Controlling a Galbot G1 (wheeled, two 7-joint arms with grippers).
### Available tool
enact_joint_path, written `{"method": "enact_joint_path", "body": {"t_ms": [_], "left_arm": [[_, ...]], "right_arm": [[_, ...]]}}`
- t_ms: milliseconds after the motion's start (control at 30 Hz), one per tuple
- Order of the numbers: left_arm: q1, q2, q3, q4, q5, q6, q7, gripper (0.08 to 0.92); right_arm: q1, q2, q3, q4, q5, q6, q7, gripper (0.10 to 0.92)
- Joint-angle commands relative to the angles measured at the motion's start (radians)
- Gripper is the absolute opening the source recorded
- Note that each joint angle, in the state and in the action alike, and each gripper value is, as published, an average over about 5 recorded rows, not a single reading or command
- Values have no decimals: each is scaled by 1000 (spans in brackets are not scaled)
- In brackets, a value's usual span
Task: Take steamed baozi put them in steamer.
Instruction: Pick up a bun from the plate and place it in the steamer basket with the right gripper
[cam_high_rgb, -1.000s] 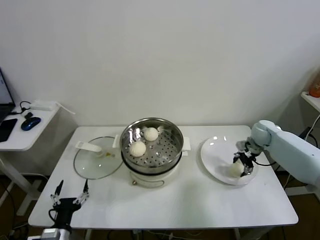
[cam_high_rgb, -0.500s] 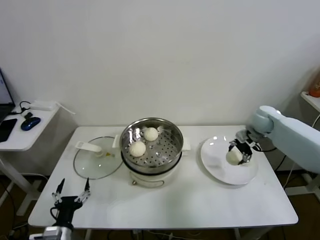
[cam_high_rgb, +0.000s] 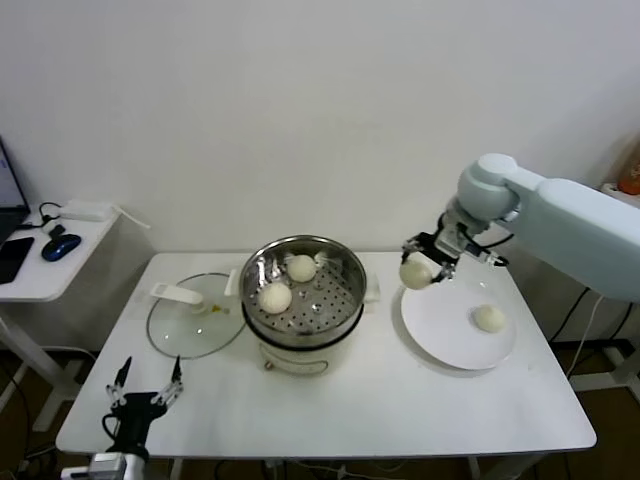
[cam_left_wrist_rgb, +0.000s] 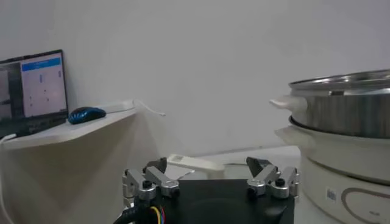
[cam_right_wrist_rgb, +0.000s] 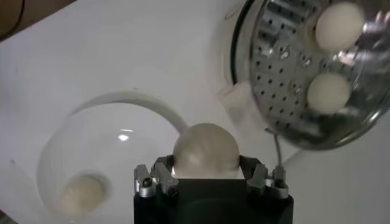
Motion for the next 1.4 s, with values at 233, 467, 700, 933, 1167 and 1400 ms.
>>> {"method": "enact_joint_path", "body": {"t_ms": [233, 467, 700, 933, 1167, 1400], "left_arm": [[15, 4, -4, -7, 1, 0, 0, 823], [12, 20, -5, -8, 0, 7, 0, 823], [2, 21, -1, -1, 4, 14, 0, 823], [-1, 22, 1, 9, 4, 14, 0, 823], [-2, 24, 1, 14, 3, 15, 0, 823], [-2, 24, 1, 19, 2, 14, 0, 823]], "right_arm": [[98, 267, -63, 139, -113, 152, 15, 712], [22, 428, -68, 10, -183, 201, 24, 712], [-48, 516, -63, -122, -274, 244, 32, 728], [-85, 549, -60, -186, -302, 262, 34, 738], [-113, 567, -60, -200, -311, 274, 37, 732], [-120, 569, -64, -191, -304, 274, 32, 730]]}}
